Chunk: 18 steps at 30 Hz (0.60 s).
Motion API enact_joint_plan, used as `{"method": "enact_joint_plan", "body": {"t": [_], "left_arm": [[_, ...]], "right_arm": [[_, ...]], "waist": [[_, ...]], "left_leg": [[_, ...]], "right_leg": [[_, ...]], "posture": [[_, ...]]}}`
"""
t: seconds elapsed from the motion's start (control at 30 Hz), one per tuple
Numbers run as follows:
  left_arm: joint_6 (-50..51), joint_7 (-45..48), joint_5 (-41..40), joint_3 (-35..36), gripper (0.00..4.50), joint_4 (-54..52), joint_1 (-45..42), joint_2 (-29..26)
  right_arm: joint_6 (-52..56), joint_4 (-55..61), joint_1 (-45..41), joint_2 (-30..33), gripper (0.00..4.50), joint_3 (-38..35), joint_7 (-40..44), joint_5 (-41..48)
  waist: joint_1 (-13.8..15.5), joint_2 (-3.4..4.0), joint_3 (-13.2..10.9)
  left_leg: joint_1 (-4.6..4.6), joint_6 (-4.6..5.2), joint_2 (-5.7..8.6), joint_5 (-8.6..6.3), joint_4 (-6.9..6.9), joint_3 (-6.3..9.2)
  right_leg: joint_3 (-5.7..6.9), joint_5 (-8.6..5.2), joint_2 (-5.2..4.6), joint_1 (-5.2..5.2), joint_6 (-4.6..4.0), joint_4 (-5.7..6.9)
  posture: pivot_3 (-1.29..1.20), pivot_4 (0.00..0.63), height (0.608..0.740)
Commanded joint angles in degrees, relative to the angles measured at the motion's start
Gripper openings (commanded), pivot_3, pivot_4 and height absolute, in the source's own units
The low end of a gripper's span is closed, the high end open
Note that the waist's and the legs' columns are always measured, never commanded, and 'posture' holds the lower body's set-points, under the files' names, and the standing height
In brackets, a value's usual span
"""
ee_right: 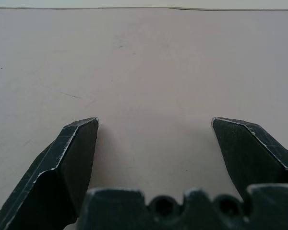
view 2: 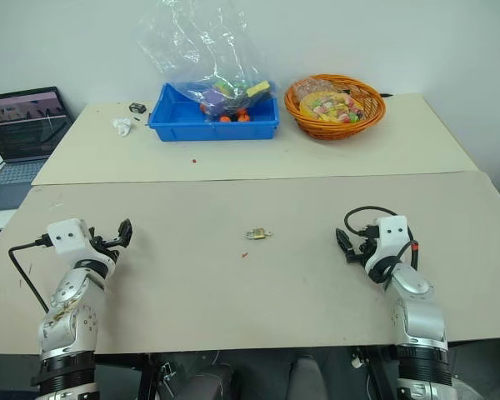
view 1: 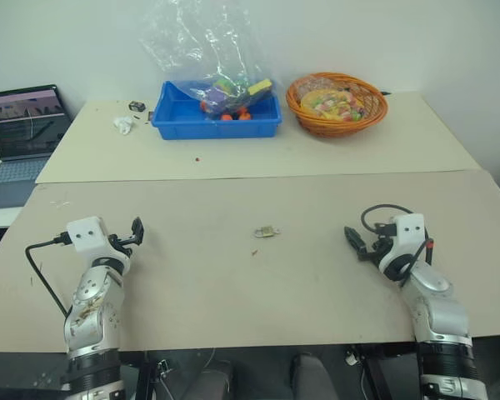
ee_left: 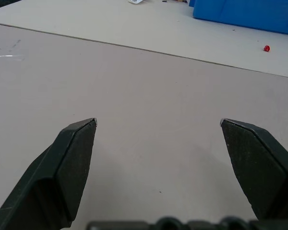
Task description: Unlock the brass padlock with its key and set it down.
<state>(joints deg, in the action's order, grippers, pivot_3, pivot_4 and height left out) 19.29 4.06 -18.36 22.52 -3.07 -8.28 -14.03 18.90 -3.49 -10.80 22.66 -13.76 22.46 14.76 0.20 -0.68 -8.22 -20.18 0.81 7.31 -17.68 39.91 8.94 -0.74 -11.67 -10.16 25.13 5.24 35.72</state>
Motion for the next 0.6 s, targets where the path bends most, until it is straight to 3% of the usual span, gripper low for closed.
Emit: {"method": "enact_joint_plan", "body": {"t": [0.03, 0.27, 0.43, 0.5, 0.6], "left_arm": [[-1.36, 0.77, -2.03, 1.33, 4.40, -3.06, 0.18, 0.09], [-1.13, 4.54, -2.82, -0.75, 4.40, -3.82, 2.84, 0.15], [0.36, 15.97, -4.55, -5.98, 4.40, -6.73, 4.14, -4.77], [1.17, 18.06, -5.76, -6.64, 4.40, -7.15, 4.01, -5.82], [2.93, 24.72, -7.34, -9.55, 4.40, -8.00, 1.85, -9.60]], "right_arm": [[-1.58, 1.70, 0.72, -0.75, 4.42, -0.05, -0.04, 0.49], [1.83, 5.07, 3.35, 0.44, 4.42, 2.14, 3.55, 1.41], [8.14, 17.73, 5.20, 9.81, 4.42, 11.90, 22.10, 7.30], [9.21, 20.12, 5.48, 12.16, 4.42, 13.45, 25.85, 9.15], [13.97, 25.87, 3.35, 15.85, 4.42, 15.60, 37.03, 18.65]], "waist": [[0.00, 0.00, 0.00], [0.02, -0.02, 0.01], [-0.06, -0.06, -0.02], [-0.10, -0.06, -0.02], [-0.05, -0.10, -0.05]], "left_leg": [[0.00, 0.00, 0.00, 0.00, 0.00, 0.00], [0.03, -0.01, -0.03, -0.02, -0.04, -0.04], [0.03, 0.00, -0.08, -0.03, -0.04, -0.07], [0.03, 0.02, -0.09, -0.04, -0.04, -0.09], [0.03, 0.07, -0.10, -0.08, -0.05, -0.10]], "right_leg": [[0.00, 0.00, 0.00, 0.00, 0.00, 0.00], [-0.02, 0.01, 0.03, 0.00, 0.00, -0.03], [-0.02, 0.02, 0.08, 0.01, -0.02, -0.03], [-0.02, 0.02, 0.09, -0.01, -0.01, -0.05], [-0.02, 0.06, 0.09, -0.04, 0.04, -0.19]], "posture": [[0.00, 0.150, 0.740], [0.00, 0.150, 0.740], [0.00, 0.150, 0.740], [0.00, 0.150, 0.740], [0.00, 0.150, 0.740]]}}
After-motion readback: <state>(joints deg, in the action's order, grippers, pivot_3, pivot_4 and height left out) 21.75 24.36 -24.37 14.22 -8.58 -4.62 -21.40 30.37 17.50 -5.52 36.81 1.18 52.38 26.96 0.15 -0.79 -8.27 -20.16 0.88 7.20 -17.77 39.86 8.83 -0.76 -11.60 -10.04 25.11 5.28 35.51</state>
